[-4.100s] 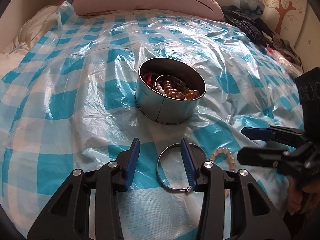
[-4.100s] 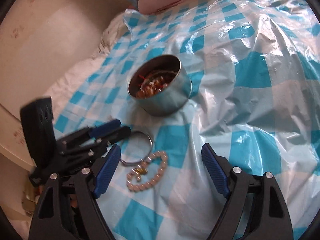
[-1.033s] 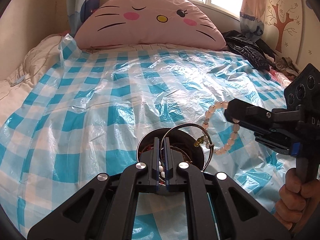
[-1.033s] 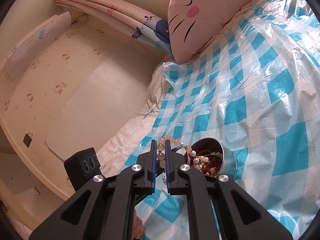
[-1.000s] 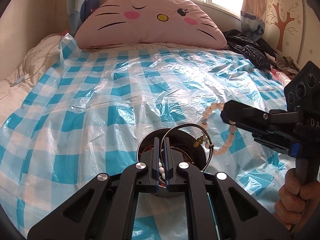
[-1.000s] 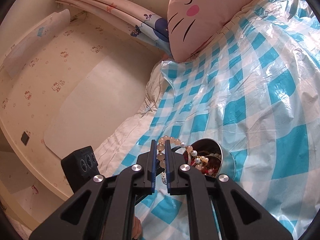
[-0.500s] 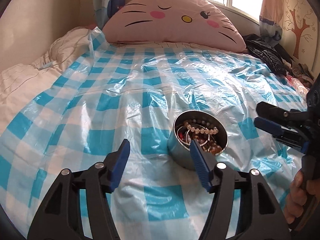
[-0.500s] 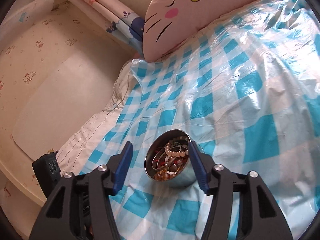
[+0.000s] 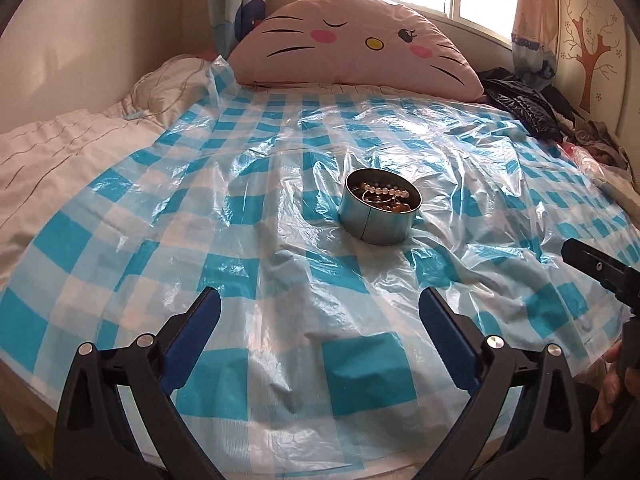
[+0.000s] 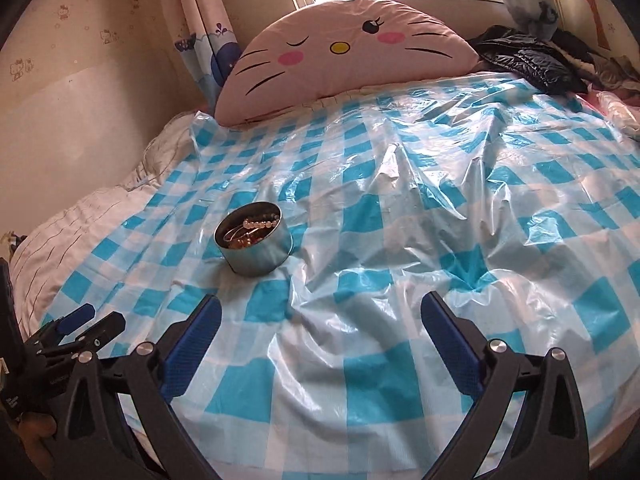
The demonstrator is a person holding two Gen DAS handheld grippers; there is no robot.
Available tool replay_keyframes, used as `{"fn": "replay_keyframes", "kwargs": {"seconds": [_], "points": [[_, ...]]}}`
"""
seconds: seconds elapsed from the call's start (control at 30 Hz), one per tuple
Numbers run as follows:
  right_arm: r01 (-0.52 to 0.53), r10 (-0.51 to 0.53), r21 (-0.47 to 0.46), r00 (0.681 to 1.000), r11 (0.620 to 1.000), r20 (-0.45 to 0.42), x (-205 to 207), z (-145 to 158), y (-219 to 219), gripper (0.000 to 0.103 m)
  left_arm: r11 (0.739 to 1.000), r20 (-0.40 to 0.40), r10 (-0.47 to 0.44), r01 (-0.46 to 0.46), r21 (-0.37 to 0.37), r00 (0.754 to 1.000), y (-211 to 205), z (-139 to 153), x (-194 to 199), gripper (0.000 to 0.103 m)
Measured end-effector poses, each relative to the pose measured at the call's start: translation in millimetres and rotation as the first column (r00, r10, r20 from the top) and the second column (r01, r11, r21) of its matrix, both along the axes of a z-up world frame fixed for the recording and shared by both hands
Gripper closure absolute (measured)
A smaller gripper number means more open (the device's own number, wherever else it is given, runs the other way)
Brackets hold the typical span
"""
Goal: Organize jewelry
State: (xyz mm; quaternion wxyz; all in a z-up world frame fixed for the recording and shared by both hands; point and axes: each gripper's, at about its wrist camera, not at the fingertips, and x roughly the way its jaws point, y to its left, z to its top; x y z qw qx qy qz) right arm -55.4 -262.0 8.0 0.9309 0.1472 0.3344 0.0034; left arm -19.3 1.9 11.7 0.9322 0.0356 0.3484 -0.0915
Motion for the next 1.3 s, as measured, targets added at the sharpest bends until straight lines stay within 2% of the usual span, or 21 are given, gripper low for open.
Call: {"fn": "replay_keyframes", "kwargs": {"seconds": [0.17,0.43,0.63,0.87,1.0,1.13,1.3], "points": [[0.048,-0.047,-0.079,0.999,0.996,0.021,-11.1,4.1,8.2,0.007,0.998,0.046,-0.019,0.016,0.066,0.999,-13.8,4.1,-9.4,0.008],[0.06,-0.055,-0.109,0.998,0.992,0.043,-14.1,7.1,12.1,0.007,1.0,0.055,-0.013,0.012,0.014,0.998,-9.3,9.1,-12.5,0.008],[0.061,-0.056,-0.114,0.998,0.992,0.043,-13.3,7.2,12.1,0.007,0.999,0.063,-0.028,0.026,0.04,0.998,-16.2,7.5,-14.7,0.007],[0.062,-0.057,-0.11,0.997,0.992,0.048,-13.3,7.9,10.8,0.007,1.0,0.061,-0.016,0.016,0.004,0.998,-11.1,9.5,-13.6,0.008],[0.061,-0.056,-0.113,0.997,0.992,0.049,-13.4,8.1,11.0,0.007,1.0,0.062,-0.024,0.023,0.017,0.998,-12.7,10.0,-14.1,0.008],[0.059,-0.054,-0.117,0.997,0.991,0.048,-12.8,8.8,9.7,0.007,0.999,0.031,-0.051,0.05,0.02,0.998,-11.2,11.6,-15.0,0.008],[0.059,-0.053,-0.119,0.997,0.991,0.049,-12.4,9.3,9.3,0.007,1.0,0.021,-0.029,0.029,0.007,0.999,-8.4,8.6,-14.4,0.008]]}}
